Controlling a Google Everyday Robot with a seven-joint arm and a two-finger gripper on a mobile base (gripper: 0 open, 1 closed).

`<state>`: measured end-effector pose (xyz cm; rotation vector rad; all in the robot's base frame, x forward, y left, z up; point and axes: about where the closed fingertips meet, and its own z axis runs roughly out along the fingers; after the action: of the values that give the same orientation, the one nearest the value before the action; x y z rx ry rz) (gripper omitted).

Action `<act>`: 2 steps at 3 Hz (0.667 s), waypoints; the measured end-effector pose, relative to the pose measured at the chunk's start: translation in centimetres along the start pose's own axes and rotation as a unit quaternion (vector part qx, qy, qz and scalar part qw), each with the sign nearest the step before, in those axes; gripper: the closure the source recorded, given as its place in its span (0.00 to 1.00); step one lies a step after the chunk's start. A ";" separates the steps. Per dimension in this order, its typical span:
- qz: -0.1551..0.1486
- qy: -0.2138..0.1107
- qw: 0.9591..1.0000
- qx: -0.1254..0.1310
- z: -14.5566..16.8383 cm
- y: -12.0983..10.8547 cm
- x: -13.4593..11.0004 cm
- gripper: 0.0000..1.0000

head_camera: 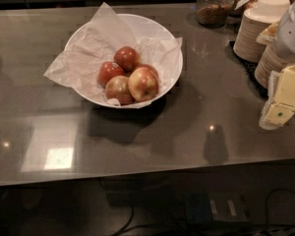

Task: Pick apple from white bowl

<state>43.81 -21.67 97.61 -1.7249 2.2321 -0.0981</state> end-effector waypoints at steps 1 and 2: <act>0.000 0.000 1.000 0.000 0.0 0.0 0.0 0.00; 0.000 -0.011 1.000 0.000 0.2 -0.3 -0.5 0.00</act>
Offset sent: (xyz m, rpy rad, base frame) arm 0.0088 0.0060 -0.0062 0.0462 0.0134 0.0132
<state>44.25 -21.29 97.60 -1.7188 2.2157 -0.0775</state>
